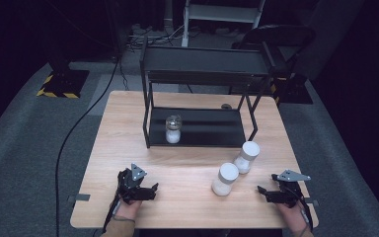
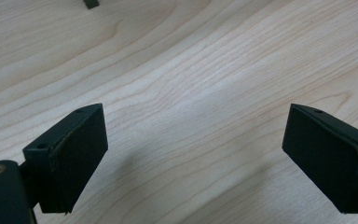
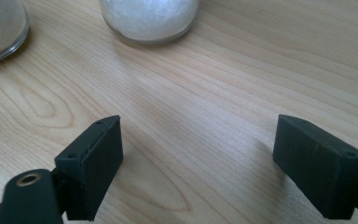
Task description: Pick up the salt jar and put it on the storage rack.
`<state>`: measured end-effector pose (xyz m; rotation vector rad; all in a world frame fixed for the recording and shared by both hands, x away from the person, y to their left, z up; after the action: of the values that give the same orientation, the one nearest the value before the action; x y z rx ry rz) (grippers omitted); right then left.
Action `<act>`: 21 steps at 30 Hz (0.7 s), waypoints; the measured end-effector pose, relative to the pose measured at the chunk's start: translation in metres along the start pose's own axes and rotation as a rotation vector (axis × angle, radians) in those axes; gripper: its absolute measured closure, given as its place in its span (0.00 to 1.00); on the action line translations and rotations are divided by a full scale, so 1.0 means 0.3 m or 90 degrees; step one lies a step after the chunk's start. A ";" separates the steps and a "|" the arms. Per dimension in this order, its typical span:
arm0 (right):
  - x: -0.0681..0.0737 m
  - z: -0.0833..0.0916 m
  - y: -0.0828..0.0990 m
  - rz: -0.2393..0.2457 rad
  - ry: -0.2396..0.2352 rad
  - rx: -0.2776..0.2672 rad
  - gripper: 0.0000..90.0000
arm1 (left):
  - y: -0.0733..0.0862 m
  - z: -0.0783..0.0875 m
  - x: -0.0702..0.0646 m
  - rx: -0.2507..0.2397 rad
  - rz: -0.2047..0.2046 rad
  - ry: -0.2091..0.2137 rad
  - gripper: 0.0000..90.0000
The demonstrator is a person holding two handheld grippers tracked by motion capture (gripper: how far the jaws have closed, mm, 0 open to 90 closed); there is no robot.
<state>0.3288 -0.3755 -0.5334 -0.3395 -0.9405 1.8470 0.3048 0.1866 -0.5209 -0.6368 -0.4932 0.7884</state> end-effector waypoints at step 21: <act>0.000 0.000 0.000 -0.001 0.000 0.001 0.16 | 0.031 -0.028 0.016 0.009 -0.004 0.009 0.00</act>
<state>0.3287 -0.3756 -0.5333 -0.3377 -0.9394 1.8463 0.3084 0.1926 -0.5324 -0.6264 -0.4767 0.7805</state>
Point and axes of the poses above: each handheld gripper's, and its own axes: z roughly backward along the jaws, y roughly out of its underside, x roughly to its left, the point moved 10 cm from there along -z, roughly forward along the jaws, and after that the axes turned 14 degrees about -z, right-handed, at the moved point
